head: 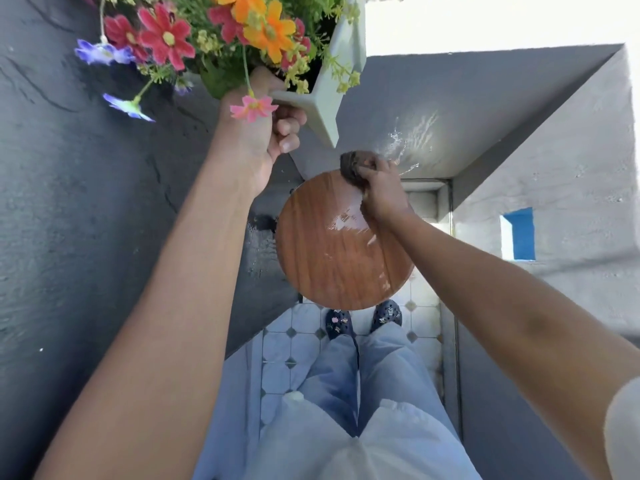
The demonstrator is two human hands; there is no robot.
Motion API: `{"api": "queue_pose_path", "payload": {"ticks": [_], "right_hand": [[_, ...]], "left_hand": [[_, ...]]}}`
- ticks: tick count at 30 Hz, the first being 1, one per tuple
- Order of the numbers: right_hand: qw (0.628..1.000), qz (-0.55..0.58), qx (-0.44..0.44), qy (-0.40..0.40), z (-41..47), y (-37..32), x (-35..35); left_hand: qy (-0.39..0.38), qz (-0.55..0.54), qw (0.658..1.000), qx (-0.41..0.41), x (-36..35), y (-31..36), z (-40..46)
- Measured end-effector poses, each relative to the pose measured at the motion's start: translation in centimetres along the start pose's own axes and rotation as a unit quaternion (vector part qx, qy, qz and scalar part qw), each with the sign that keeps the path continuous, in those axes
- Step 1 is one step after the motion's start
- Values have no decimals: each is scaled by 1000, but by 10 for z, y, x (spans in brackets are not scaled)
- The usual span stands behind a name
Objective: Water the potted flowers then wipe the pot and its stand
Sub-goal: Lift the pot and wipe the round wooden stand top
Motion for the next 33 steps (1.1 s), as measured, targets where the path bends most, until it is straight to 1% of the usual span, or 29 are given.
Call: {"api": "queue_pose_path", "payload": {"ticks": [3,7,9,11,13,14,15,16,18,20,21,22,24,26,30,33], "right_hand": [[1000,-28,7,-12,-15,-17,-11],[993,-11,69,-92,-39,-64,-55],[986,8,111,-126,-54,-99,-79],[971,2,177,-164,-72,-131,-102],[954,-16,225,-200,-78,-138,-112],[954,-13,232,-191,-72,-131,-111],[963,-4,215,-165,-63,-119,-104],[976,9,178,-127,-51,-103,-91],[998,43,51,-16,-32,-55,-56],[993,59,-62,83,-30,-7,-21],[989,55,-89,109,-33,7,-12],[986,53,-100,118,-38,12,-8],[987,51,-98,119,-48,4,-15],[991,62,-75,88,-63,-21,-35],[995,88,37,-43,-113,-88,-96],[985,83,100,-109,-158,-106,-123]], "left_hand": [[-2,-5,1000,0,-1,0,2],[-6,-9,1000,-3,-5,0,4],[-11,-5,1000,-4,-8,0,3],[-10,-4,1000,-6,-10,-1,0],[-11,-2,1000,-5,-9,-3,-1],[-13,1,1000,-2,-8,-5,-1],[-14,4,1000,2,-7,-6,-2],[-14,6,1000,7,-6,-7,-2],[-15,8,1000,14,-4,-9,-2],[-17,9,1000,18,-3,-10,-2],[-19,8,1000,18,-3,-12,-3],[-20,8,1000,17,-2,-13,-4],[-21,8,1000,14,-2,-15,-4],[-18,6,1000,15,-3,-16,-5],[-11,6,1000,23,-7,-19,-8],[-9,4,1000,23,-8,-21,-13]]}}
Point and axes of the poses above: each hand's wrist, its own z-axis towards the middle knuckle, its own x-axis out of the back of the hand, y = z × x, the point moved 5 cm from there along z, towards the middle knuckle, and after that the axes turned 11 degrees about z, right-handed, at the moved point
